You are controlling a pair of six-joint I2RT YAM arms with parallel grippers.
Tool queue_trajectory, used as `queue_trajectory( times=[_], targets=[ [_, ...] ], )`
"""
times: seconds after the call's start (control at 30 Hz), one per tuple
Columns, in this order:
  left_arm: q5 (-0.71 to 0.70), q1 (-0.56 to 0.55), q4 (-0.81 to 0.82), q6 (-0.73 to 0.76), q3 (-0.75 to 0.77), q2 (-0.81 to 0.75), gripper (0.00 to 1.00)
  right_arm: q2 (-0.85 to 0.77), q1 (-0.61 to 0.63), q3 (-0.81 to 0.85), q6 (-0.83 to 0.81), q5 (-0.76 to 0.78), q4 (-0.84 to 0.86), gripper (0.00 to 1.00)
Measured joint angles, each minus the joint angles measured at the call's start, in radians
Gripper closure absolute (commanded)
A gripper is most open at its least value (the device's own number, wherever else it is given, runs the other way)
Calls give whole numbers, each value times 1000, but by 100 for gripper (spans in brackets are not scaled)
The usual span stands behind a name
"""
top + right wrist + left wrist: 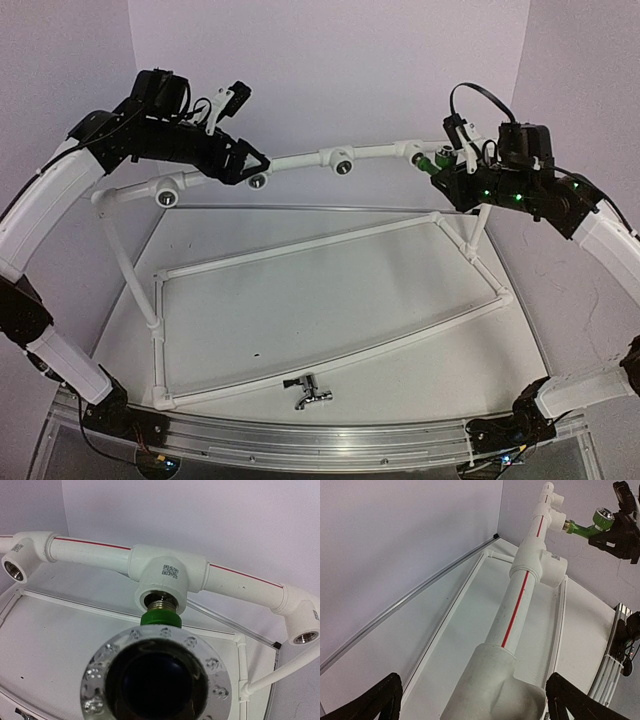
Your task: Install the water faucets
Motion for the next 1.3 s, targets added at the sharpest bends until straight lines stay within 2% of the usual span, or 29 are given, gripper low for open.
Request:
queue_trajectory(
  times=[0.1, 0.33, 1.3],
  targets=[
    [13, 0, -54, 28, 60, 46, 0, 0, 0, 0, 3, 1, 2, 100],
    [31, -2, -108, 52, 69, 72, 0, 5, 0, 0, 16, 5, 5, 100],
    [57, -2, -110, 32, 47, 75, 4, 31, 0, 20, 66, -32, 75, 100]
  ],
)
